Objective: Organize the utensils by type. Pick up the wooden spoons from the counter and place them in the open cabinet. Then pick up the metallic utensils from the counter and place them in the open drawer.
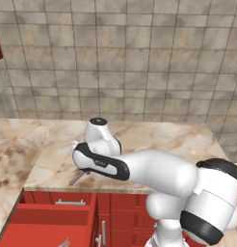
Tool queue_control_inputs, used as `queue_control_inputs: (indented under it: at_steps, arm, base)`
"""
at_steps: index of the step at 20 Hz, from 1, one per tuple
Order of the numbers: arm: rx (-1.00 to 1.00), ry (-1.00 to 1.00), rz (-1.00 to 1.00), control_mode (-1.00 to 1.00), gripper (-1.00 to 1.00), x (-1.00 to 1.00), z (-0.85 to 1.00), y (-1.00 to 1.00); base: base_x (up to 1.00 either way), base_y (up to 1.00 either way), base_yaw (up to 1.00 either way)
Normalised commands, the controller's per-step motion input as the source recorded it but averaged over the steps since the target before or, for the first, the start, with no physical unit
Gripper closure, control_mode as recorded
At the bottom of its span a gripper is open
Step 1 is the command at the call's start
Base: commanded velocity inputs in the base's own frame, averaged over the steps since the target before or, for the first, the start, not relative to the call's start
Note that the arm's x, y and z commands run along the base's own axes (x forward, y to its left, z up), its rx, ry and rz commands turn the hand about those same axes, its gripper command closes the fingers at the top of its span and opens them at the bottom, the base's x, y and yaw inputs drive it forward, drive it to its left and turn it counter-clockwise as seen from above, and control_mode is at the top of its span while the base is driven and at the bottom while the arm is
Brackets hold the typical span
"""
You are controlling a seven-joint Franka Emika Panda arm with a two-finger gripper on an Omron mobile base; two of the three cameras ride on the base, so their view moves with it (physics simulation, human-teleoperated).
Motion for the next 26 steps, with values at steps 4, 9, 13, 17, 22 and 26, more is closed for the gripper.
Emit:
queue_control_inputs:
  at_steps: [4, 9, 13, 17, 22, 26]
  arm:
    - [0.00, 0.11, 0.00, -1.00, 1.00, -0.30, 0.13, 0.41]
    - [-0.04, 0.01, 0.00, -1.00, 1.00, -0.28, 0.00, 0.45]
    - [-0.09, 0.00, 0.00, -1.00, 1.00, -0.11, 0.01, 0.37]
    - [-0.08, 0.00, 0.00, -1.00, 1.00, -0.06, 0.03, 0.30]
    - [-0.07, 0.00, 0.00, -1.00, 1.00, -0.16, 0.02, 0.29]
    - [-0.05, 0.00, 0.00, -1.00, 1.00, -0.23, 0.00, 0.36]
  base:
    - [0.00, 0.00, 0.00]
    - [0.00, 0.00, 0.00]
    - [0.00, 0.00, 0.00]
    - [0.00, 0.00, 0.00]
    - [0.00, 0.00, 0.00]
    - [0.00, 0.00, 0.00]
